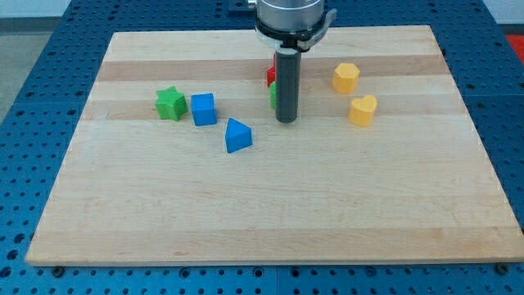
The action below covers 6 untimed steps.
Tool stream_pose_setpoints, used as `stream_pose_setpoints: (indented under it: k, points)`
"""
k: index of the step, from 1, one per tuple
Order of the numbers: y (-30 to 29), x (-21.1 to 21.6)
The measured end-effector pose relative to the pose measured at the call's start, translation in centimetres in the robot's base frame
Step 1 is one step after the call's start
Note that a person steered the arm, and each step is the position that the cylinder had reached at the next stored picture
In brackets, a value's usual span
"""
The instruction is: Move your arm in between the blue cube and green circle
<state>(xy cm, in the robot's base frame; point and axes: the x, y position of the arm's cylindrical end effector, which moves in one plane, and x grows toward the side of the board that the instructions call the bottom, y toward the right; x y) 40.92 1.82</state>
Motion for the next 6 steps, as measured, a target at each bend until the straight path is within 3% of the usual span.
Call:
stream_pose_setpoints:
  k: [6]
  points:
    - [-5.2, 0.3]
